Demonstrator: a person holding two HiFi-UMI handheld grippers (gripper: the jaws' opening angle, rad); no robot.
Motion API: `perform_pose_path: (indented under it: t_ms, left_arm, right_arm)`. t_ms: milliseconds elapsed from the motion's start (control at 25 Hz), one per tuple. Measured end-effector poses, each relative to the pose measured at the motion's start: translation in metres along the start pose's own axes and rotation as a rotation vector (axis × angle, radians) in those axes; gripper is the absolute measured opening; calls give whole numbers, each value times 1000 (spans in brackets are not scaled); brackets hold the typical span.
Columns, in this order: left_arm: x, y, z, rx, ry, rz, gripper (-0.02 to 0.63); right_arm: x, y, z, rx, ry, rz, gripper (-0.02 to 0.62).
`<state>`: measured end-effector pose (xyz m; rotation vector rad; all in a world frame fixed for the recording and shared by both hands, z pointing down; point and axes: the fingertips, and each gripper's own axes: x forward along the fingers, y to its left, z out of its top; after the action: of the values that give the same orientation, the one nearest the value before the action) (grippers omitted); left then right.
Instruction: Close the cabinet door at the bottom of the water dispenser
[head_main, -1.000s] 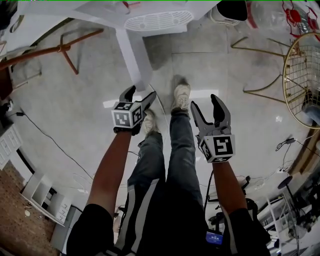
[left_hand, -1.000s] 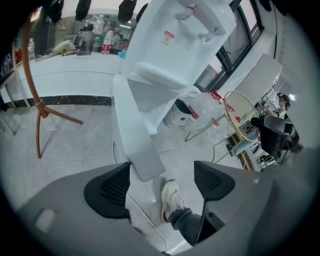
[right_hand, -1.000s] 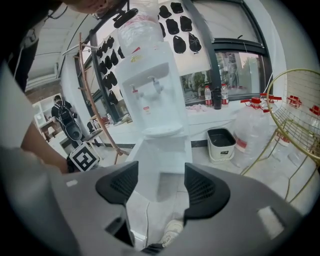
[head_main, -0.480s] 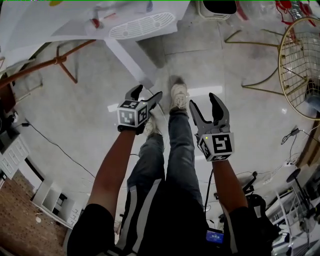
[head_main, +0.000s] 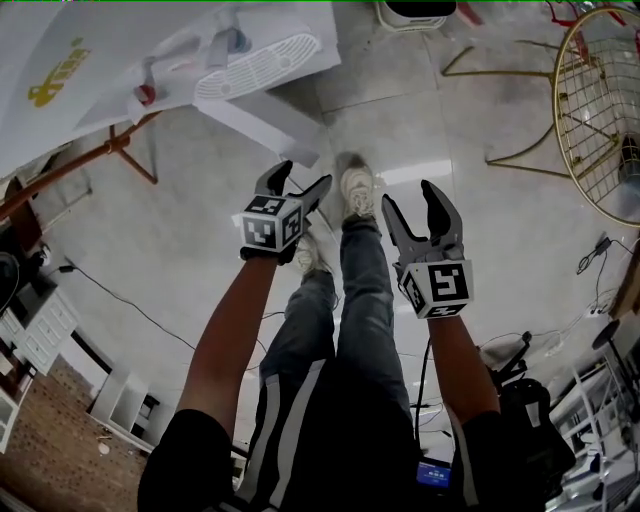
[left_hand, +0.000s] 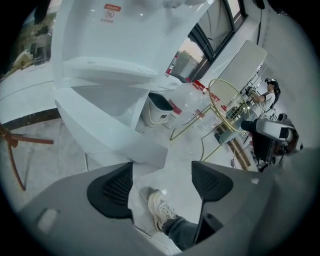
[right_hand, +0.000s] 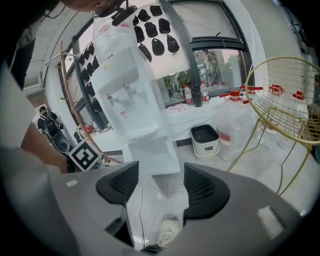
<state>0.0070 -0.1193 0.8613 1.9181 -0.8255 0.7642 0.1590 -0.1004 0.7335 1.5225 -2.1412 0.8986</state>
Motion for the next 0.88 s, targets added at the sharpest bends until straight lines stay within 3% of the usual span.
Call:
perform_pose_path:
  t_ms: [440,880]
  left_arm:
    - [28,-3,42,57,8,2,382]
    - [54,-8,72,62,15,26,380]
  right_arm:
    - [7,-35,1,51,-2,-33,276]
    - [15,-56,6,58,9,-12,272]
